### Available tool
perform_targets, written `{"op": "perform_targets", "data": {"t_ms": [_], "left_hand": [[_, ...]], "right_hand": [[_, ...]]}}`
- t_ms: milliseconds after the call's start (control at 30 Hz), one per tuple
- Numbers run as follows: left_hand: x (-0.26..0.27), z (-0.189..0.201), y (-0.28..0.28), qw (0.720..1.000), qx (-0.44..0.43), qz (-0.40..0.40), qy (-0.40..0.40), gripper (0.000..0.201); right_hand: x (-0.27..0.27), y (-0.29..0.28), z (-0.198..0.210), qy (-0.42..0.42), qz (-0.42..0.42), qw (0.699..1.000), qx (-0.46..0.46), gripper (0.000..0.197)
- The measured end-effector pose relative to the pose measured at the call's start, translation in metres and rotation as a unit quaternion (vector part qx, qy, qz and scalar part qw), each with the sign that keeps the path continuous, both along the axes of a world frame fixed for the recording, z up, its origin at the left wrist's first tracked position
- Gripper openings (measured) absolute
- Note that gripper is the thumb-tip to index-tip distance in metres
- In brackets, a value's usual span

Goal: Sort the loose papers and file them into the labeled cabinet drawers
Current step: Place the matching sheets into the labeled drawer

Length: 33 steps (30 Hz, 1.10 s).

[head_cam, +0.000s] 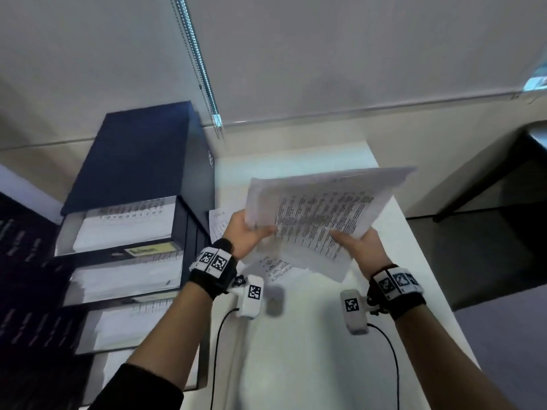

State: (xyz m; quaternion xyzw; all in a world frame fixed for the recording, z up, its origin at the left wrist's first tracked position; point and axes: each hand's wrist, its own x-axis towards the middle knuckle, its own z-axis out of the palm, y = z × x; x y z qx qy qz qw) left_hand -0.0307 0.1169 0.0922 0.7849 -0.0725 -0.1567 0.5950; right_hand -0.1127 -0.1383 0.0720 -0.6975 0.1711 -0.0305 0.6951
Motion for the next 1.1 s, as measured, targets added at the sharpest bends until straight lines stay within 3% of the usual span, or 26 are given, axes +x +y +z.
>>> {"op": "perform_targets", "data": {"t_ms": [100, 200, 267, 433, 600, 767, 867, 967, 1033, 1100], "left_hand": [[-0.01, 0.019, 0.007, 0.998, -0.048, 0.011, -0.03, 0.034], [-0.02, 0.015, 0.02, 0.996, -0.071, 0.043, -0.022, 0.04], [-0.025, 0.001, 0.03, 0.998, -0.053, 0.021, -0.017, 0.049], [-0.042, -0.026, 0.037, 1.0, 0.0, 0.023, 0.007, 0.027], [-0.044, -0.012, 0.039, 0.999, -0.024, 0.013, -0.025, 0.03], [-0.043, 0.001, 0.049, 0.998, -0.051, 0.019, -0.019, 0.04], [-0.045, -0.026, 0.062, 0.999, 0.01, 0.027, 0.021, 0.043], [-0.044, -0.06, 0.074, 0.998, 0.025, 0.02, 0.062, 0.037], [-0.067, -0.021, 0.071, 0.998, 0.032, 0.006, 0.05, 0.028], [-0.082, 0.015, 0.074, 0.999, 0.019, 0.03, 0.027, 0.037]], "right_hand": [[0.005, 0.008, 0.023, -0.056, 0.022, 0.998, -0.036, 0.018], [0.003, 0.014, 0.026, -0.068, 0.04, 0.995, -0.053, 0.029], [-0.003, 0.015, 0.015, -0.054, 0.05, 0.996, -0.053, 0.04], [-0.021, 0.021, -0.031, 0.05, 0.077, 0.99, -0.109, 0.031], [-0.021, 0.027, -0.029, 0.05, 0.022, 0.986, -0.158, 0.014], [-0.025, 0.034, -0.018, 0.034, -0.032, 0.989, -0.142, 0.028], [-0.029, 0.04, -0.035, 0.107, -0.04, 0.98, -0.161, 0.047], [-0.031, 0.055, -0.033, 0.123, 0.006, 0.97, -0.208, 0.036], [-0.034, 0.069, -0.014, 0.089, 0.024, 0.97, -0.225, 0.039], [-0.035, 0.084, 0.012, 0.052, 0.024, 0.977, -0.208, 0.035]]}}
